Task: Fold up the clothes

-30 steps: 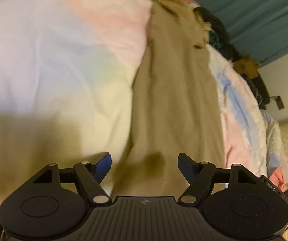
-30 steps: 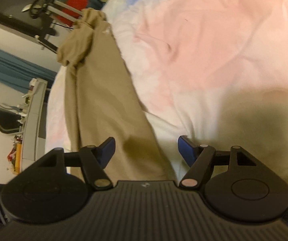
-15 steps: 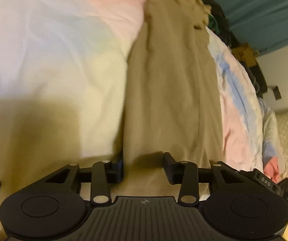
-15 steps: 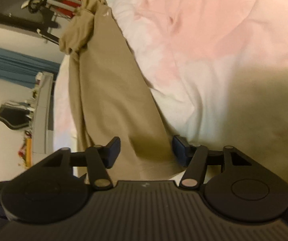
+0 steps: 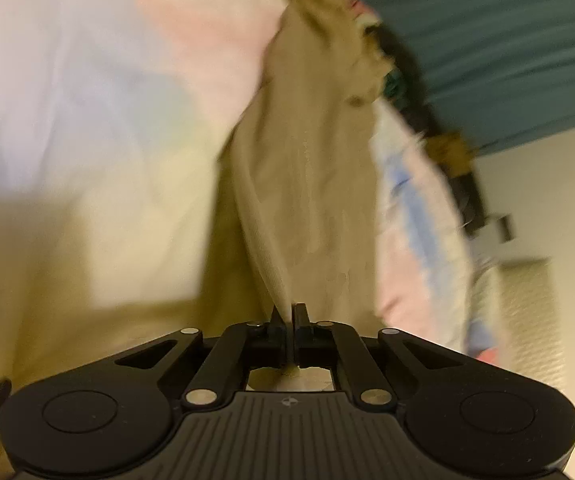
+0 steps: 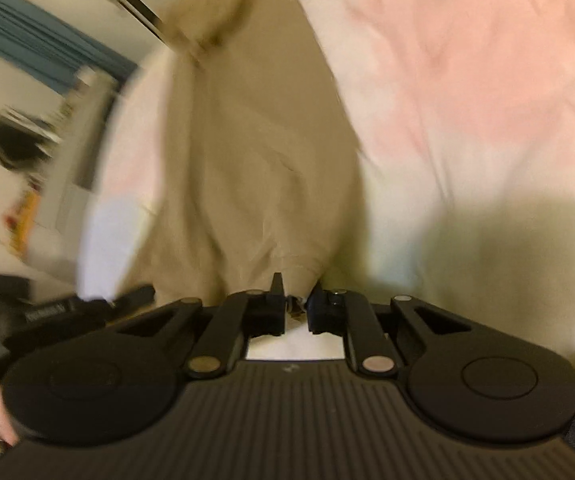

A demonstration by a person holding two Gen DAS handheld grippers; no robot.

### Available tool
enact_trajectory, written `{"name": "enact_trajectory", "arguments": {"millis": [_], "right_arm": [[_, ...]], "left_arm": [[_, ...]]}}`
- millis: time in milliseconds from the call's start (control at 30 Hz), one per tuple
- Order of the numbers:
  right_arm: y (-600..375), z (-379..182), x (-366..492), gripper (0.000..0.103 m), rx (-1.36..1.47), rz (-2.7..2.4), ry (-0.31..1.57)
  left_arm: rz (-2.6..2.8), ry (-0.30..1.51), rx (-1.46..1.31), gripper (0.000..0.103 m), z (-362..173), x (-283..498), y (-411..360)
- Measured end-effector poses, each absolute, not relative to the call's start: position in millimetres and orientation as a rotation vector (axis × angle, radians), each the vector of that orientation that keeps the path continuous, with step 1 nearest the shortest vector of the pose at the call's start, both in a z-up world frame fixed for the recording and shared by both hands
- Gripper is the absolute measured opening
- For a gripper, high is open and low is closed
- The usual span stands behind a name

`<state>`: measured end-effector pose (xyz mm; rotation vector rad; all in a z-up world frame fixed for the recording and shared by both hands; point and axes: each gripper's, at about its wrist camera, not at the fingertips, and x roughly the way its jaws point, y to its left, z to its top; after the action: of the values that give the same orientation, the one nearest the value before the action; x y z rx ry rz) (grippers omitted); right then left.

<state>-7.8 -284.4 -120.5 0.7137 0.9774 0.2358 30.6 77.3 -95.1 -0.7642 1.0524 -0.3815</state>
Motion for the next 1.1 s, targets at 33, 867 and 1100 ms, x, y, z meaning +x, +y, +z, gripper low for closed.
{"name": "enact_trajectory", "arguments": {"millis": [33,867,1100], "right_arm": [[-287.2,-108.8,-7.5,0.013,0.719,0.247,0.936],[-332.6,-6.7,-117.1,0.012,0.716,0.393,0.712],[-332.3,3.4,-60.3,0.012,0.719,0.339,0.690]], "left_arm": [[-0.386,1.037,-0.763,0.003,-87.0,26.9,77.9],[-0.470,0.905,-0.721,0.001,13.0,-94.6,91.9],[-0.397,0.885,-0.683,0.001,23.5,-4.9,75.0]]}}
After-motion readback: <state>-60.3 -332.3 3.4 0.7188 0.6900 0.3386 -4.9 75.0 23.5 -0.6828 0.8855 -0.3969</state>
